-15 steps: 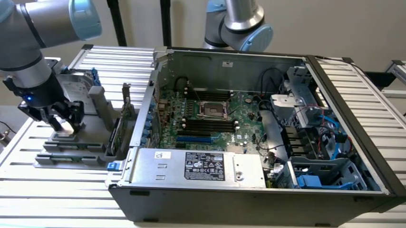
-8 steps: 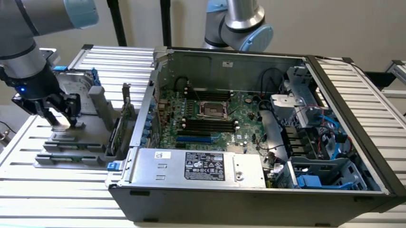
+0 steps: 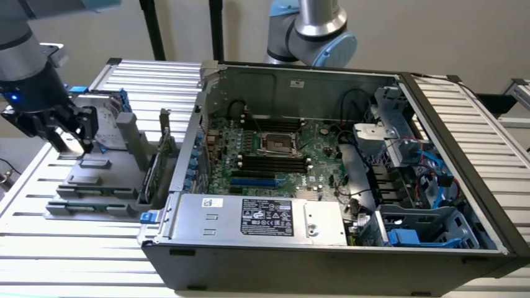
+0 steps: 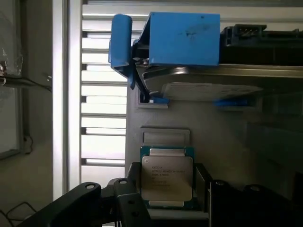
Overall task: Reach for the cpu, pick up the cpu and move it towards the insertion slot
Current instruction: 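Pick up the cpu and move it towards the insertion slot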
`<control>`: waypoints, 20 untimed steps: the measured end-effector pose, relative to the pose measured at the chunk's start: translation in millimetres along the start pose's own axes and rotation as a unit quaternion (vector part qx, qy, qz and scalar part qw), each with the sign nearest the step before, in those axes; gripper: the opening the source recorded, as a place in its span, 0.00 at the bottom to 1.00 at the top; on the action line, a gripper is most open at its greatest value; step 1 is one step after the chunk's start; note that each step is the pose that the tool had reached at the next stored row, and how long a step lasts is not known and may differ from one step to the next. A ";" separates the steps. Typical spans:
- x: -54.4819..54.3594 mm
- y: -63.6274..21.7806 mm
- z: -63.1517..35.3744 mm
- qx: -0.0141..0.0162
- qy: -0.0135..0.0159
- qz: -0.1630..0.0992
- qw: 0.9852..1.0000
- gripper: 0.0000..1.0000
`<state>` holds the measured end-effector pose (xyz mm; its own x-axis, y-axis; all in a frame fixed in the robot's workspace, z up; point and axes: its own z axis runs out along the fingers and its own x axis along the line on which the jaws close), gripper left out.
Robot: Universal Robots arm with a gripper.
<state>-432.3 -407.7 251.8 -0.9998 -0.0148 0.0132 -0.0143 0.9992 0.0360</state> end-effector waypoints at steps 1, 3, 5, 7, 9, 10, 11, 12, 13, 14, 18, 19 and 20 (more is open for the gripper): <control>0.0 0.2 -4.9 0.000 0.000 0.000 1.000 0.55; -1.1 0.3 -13.9 0.000 0.000 0.000 1.000 0.55; -2.8 0.8 -22.9 0.000 0.000 0.000 1.000 0.55; -5.2 1.1 -32.4 0.000 0.000 0.000 1.000 0.55; -9.9 1.3 -41.2 0.000 0.000 0.000 1.000 0.55; -13.0 1.4 -45.7 0.000 0.000 0.000 1.000 0.55; -16.7 1.6 -50.3 0.000 0.001 0.000 1.000 0.55; -20.8 1.7 -54.9 -0.001 0.001 0.000 1.000 0.55; -25.5 1.7 -59.9 -0.001 0.002 -0.001 1.000 0.55; -29.6 1.8 -64.1 -0.001 0.002 -0.001 1.000 0.55; -47.5 2.0 -82.6 -0.003 0.004 -0.001 1.000 0.55; -51.9 2.0 -87.2 -0.003 0.004 -0.002 1.000 0.55; -56.3 2.0 -91.5 -0.003 0.005 -0.002 1.000 0.55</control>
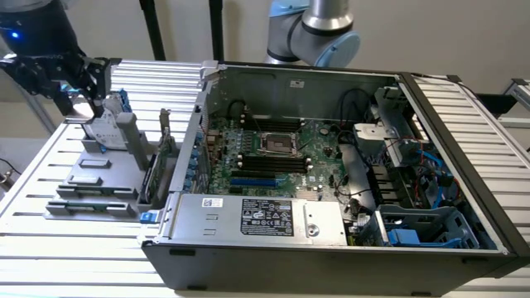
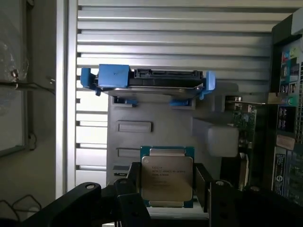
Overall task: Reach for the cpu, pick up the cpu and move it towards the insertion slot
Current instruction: 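Pick up the cpu and move it towards the insertion slot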
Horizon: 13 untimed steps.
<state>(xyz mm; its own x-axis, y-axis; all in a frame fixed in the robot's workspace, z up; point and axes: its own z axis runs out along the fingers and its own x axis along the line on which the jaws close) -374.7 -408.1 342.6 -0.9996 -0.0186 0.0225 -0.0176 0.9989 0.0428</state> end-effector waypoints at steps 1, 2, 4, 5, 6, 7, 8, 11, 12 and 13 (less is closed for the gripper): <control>-4.5 0.0 -3.8 0.000 0.000 0.000 1.000 0.55; -9.0 -0.1 -6.7 -0.001 0.000 0.000 1.000 0.55; -17.9 -0.5 -11.3 -0.001 0.001 -0.001 1.000 0.55; -22.7 -0.8 -13.4 -0.001 0.001 -0.001 1.000 0.55; -27.2 -1.1 -15.3 -0.002 0.001 -0.001 1.000 0.55; -31.7 -1.4 -17.1 -0.002 0.000 -0.001 1.000 0.55; -36.2 -1.7 -18.9 -0.002 0.001 -0.002 1.000 0.55; -49.5 -2.5 -24.0 -0.003 0.001 -0.002 1.000 0.55; -54.0 -2.8 -25.7 -0.003 0.001 -0.003 1.000 0.55; -58.5 -3.1 -27.5 -0.003 0.001 -0.003 1.000 0.55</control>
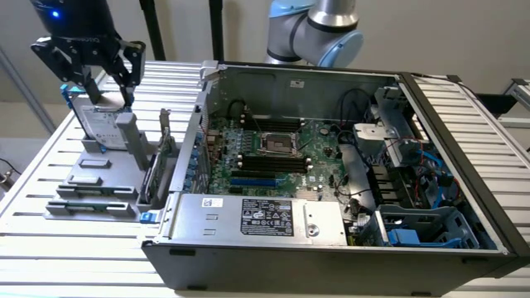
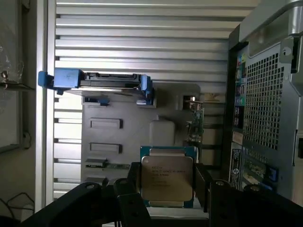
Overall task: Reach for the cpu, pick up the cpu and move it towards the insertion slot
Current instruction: 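Pick up the cpu and move it towards the insertion slot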
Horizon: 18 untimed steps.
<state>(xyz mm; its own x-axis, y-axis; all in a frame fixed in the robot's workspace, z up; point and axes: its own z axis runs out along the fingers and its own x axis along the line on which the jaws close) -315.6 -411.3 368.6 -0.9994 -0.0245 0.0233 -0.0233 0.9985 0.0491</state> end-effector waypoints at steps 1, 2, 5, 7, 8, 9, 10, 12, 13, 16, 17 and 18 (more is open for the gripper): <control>-4.9 -0.3 -1.8 0.000 0.000 0.000 1.000 0.55; -9.3 -0.6 -3.5 0.000 0.000 -0.001 1.000 0.55; -22.7 -1.5 -8.6 -0.001 0.000 -0.001 1.000 0.55; -31.6 -2.1 -11.7 -0.001 0.000 -0.002 1.000 0.55; -36.3 -2.5 -13.2 -0.001 0.000 -0.002 1.000 0.55; -40.8 -2.9 -14.5 -0.001 0.000 -0.002 1.000 0.55; -45.3 -3.3 -15.8 -0.002 0.000 -0.002 1.000 0.55; -54.1 -4.0 -17.9 -0.002 0.000 -0.002 1.000 0.55; -58.6 -4.3 -18.8 -0.002 0.000 -0.003 1.000 0.55; -72.4 -5.5 -20.2 -0.003 0.000 -0.003 1.000 0.55; -76.9 -5.8 -20.3 -0.003 0.000 -0.003 1.000 0.55; -81.4 -6.1 -20.4 -0.003 0.000 -0.003 1.000 0.55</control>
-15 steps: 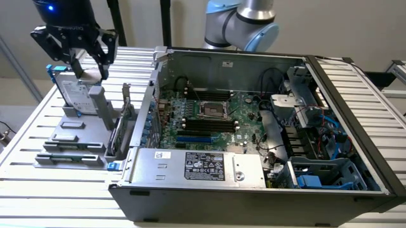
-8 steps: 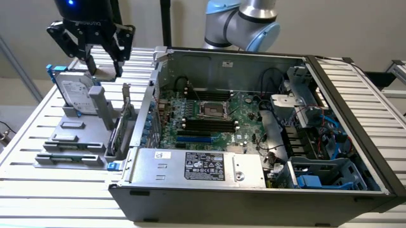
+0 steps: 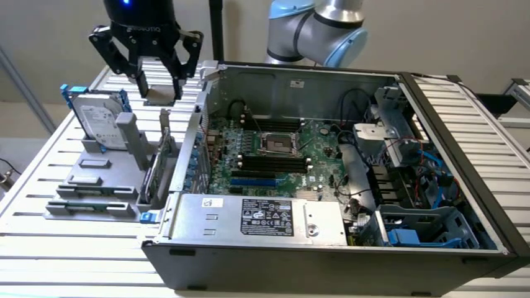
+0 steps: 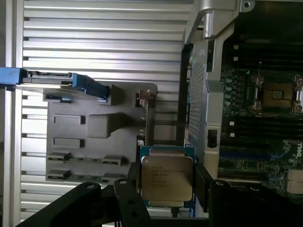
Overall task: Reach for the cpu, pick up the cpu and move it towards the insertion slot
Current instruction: 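Pick up the cpu and move it towards the insertion slot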
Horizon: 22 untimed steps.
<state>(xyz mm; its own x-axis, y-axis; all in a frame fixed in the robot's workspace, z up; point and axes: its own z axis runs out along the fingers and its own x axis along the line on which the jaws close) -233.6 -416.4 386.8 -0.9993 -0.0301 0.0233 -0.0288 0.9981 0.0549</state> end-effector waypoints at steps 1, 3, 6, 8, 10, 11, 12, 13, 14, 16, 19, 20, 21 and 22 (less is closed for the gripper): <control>-4.5 -0.3 -0.1 0.000 0.000 0.000 1.000 0.55; -13.6 -0.9 -0.4 0.000 0.000 0.000 1.000 0.55; -27.1 -1.6 -0.7 -0.001 0.000 0.000 1.000 0.55; -36.2 -1.9 -1.0 -0.002 0.000 0.000 1.000 0.55; -45.5 -2.2 -1.2 -0.002 0.000 0.000 1.000 0.55; -50.1 -2.3 -1.3 -0.002 0.000 0.000 1.000 0.55; -54.5 -2.5 -1.5 -0.003 0.000 0.000 1.000 0.55; -59.0 -2.6 -1.6 -0.003 0.000 0.000 1.000 0.55; -63.5 -2.8 -1.7 -0.003 0.000 0.000 1.000 0.55; -72.8 -3.0 -1.8 -0.004 0.000 0.000 1.000 0.55; -86.3 -3.4 -2.0 -0.004 0.000 0.000 1.000 0.55; -90.8 -3.6 -2.0 -0.004 0.000 0.000 1.000 0.55; -95.3 -3.7 -2.0 -0.004 0.000 0.000 1.000 0.55; -99.8 -3.8 -1.9 -0.004 0.000 0.000 1.000 0.55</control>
<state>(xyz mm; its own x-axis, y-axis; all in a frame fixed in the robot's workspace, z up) -133.7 -417.4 386.1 -0.9993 -0.0304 0.0232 -0.0289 0.9977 0.0620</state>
